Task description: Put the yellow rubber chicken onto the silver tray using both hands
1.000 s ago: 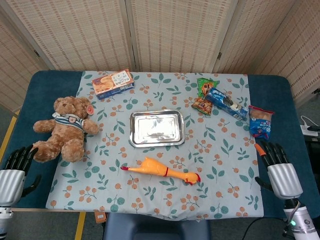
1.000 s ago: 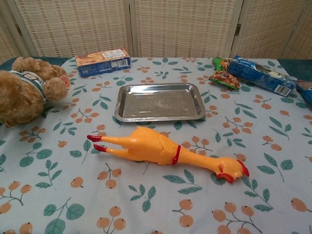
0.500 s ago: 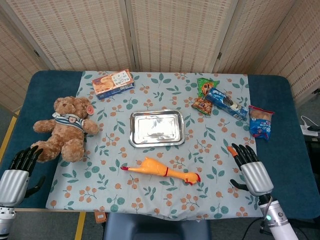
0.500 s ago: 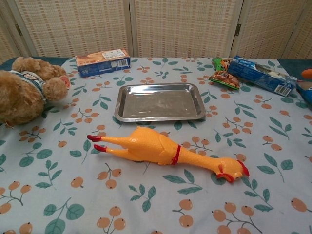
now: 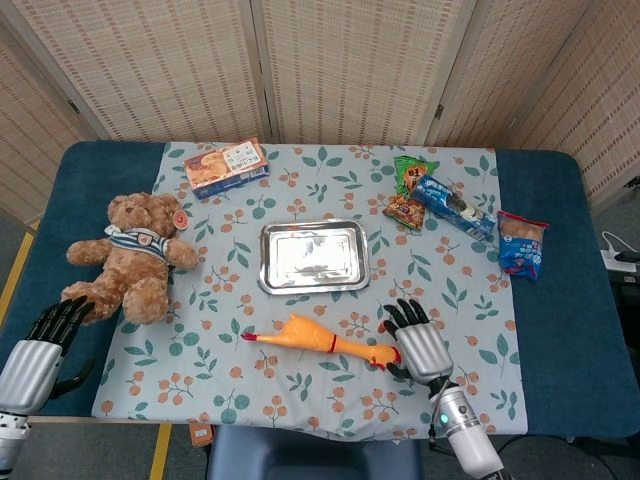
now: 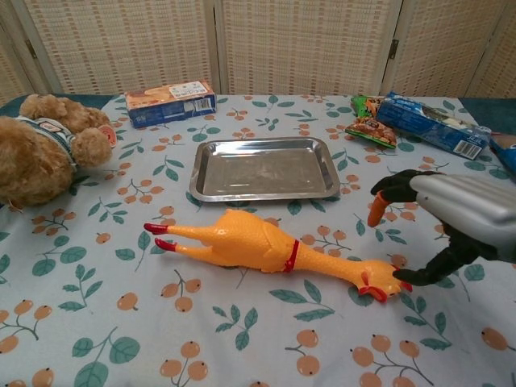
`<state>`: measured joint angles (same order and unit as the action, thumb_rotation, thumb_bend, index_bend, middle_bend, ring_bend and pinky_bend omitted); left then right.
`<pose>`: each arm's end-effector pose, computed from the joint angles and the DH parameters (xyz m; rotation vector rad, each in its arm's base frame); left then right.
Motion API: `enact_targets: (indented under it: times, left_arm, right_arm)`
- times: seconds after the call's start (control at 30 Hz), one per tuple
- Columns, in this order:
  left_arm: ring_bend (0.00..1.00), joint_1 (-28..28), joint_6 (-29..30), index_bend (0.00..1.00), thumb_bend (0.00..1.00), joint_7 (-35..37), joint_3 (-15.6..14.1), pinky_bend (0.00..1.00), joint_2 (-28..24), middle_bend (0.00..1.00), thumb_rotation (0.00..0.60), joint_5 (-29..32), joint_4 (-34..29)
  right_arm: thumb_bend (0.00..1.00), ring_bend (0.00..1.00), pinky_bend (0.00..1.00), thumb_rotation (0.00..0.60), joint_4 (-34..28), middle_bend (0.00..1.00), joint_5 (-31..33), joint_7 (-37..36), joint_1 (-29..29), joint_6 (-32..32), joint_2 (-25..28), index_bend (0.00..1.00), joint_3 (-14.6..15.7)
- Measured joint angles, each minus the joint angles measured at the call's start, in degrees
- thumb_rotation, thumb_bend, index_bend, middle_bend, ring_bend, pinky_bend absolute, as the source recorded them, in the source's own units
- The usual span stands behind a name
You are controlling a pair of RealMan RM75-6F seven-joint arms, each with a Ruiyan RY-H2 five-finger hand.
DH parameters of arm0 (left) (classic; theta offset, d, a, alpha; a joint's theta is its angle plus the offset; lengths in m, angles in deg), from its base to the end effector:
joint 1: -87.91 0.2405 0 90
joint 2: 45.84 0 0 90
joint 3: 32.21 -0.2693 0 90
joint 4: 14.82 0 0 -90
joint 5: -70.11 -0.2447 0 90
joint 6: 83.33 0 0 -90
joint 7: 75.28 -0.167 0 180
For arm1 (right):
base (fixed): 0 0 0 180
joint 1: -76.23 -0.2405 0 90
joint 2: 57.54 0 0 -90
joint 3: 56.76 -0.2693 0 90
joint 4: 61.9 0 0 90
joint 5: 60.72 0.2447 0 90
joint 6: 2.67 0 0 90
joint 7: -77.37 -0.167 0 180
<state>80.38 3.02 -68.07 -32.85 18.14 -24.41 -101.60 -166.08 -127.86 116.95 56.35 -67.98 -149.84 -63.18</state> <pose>-0.3316 0.2085 0.1278 -1.5522 -0.8699 -1.0018 -0.1636 -0.2449 -0.0709 1.7709 -1.1082 0.8333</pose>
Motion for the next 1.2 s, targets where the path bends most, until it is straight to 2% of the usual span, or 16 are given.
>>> enact_targets:
  times: [0.17,0.37,0.5,0.97,1.1,1.2]
  left_arm:
    - [0.0,0.1,0.4,0.0,0.4,1.6,0.1,0.08,-0.4,0.0,0.6,0.3,0.2]
    - [0.0,0.3,0.9,0.0,0.4,3.3,-0.1,0.08,-1.0,0.0,0.6,0.2,0.6]
    - [0.0,0.4,1.2,0.0,0.4,4.1,-0.2,0.08,-1.3,0.0,0.6,0.1,0.9]
    - [0.0,0.3,0.9,0.0,0.41,5.7,-0.1,0.08,-1.7,0.0,0.6,0.8,1.4]
    - [0.0,0.4,1.1,0.0,0.41,5.9,0.0,0.08,-1.8,0.0,0.6,0.8,1.4]
    - [0.0,0.4,1.2,0.0,0.41,5.9,0.0,0.08,-1.8,0.0,0.6,0.9,1.3]
  right_arm:
    - [0.18,0.04,0.06,0.6,1.7,0.12,5.9,5.9,-3.6,-0.5,-7.7,0.37,-1.6]
    - [0.19,0.04,0.06,0.6,5.0,0.12,9.3,8.9,-6.1,-2.4,-12.3,0.38,-2.7]
    - [0.2,0.04,0.06,0.6,6.7,0.13,10.9,9.5,-7.1,-3.2,-13.7,0.4,-3.0]
    - [0.23,0.1,0.09,0.6,10.8,0.19,14.5,10.0,-9.6,-3.6,-16.6,0.58,-2.5]
    - [0.25,0.15,0.14,0.6,11.2,0.25,14.3,9.6,-9.9,-4.3,-17.0,0.65,-2.4]
    - [0.27,0.25,0.25,0.6,11.7,0.34,14.2,10.1,-10.1,-5.0,-17.2,0.72,-2.1]
